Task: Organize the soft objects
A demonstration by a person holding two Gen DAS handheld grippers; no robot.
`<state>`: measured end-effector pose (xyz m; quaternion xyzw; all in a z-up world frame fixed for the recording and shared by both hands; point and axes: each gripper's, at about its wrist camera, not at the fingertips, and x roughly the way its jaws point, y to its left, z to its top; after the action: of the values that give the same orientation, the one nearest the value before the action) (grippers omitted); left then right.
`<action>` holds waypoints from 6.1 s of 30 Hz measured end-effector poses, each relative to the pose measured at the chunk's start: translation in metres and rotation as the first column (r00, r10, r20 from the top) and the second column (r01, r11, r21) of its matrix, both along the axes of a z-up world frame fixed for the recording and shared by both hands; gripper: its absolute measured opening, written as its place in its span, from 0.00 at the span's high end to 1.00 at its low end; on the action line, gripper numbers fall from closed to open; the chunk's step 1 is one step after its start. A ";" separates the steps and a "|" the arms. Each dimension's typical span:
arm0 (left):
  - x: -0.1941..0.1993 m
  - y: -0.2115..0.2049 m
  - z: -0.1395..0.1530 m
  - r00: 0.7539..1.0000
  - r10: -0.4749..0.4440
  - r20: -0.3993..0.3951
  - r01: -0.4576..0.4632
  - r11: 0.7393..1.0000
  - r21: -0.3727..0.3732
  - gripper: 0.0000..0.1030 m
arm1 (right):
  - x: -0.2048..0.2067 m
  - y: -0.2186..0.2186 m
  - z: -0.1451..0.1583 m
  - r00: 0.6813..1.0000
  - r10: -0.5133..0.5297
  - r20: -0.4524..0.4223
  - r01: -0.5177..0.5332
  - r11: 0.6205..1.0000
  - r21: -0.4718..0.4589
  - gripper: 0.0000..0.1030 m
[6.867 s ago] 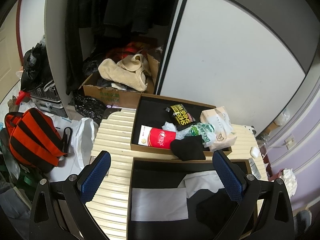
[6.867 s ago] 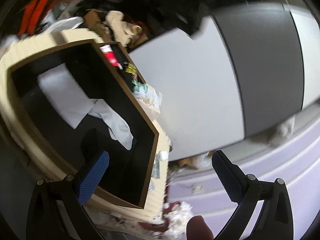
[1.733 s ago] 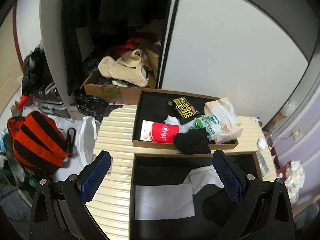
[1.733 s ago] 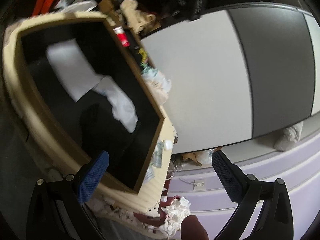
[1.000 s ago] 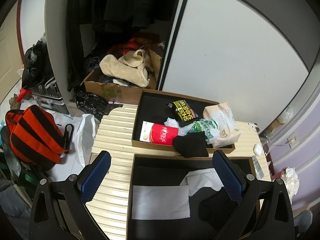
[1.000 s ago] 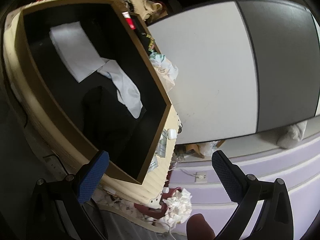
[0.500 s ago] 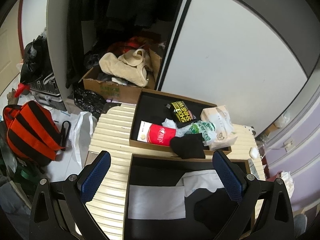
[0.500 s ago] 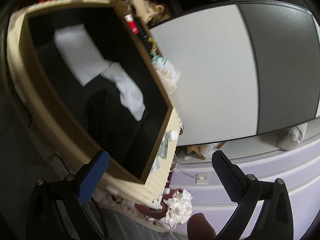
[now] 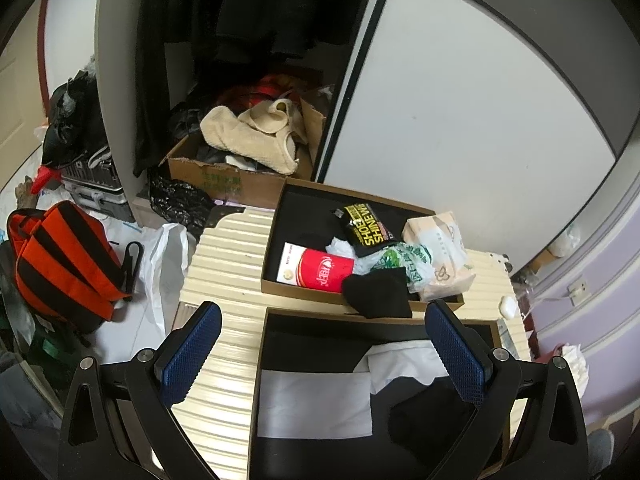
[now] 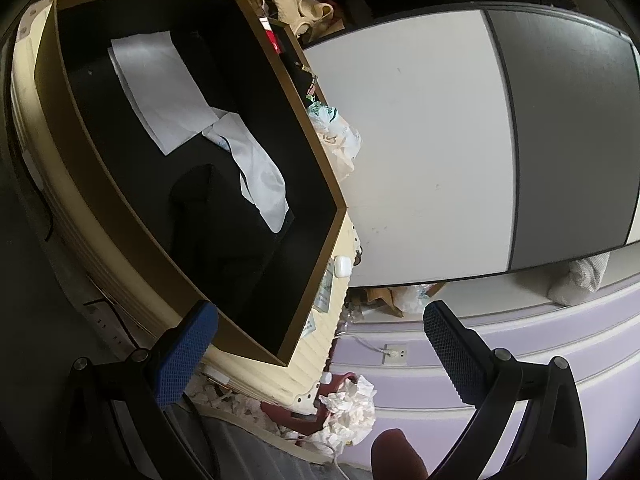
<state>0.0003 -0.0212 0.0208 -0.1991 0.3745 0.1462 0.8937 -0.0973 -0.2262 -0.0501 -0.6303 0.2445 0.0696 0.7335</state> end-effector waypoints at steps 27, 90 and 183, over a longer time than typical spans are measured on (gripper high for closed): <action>-0.002 -0.005 -0.002 1.000 -0.005 -0.006 0.005 1.000 0.020 0.02 | -0.002 -0.001 -0.006 1.000 0.011 0.002 -0.011 1.000 -0.015 0.01; 0.037 -0.033 -0.041 0.988 -0.048 -0.149 0.077 0.977 0.197 0.02 | 0.137 -0.102 0.112 0.855 -0.109 -0.508 0.481 0.535 0.695 0.01; 0.001 -0.056 -0.054 0.941 -0.144 -0.306 0.099 0.983 -0.156 0.82 | 0.169 -0.134 0.079 0.658 -0.173 -0.733 0.740 0.328 0.587 0.01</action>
<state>0.0016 -0.0773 -0.0327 -0.2111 0.5337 0.0943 0.8134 0.0718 -0.3598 0.0289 -0.0241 0.5499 0.1351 0.8239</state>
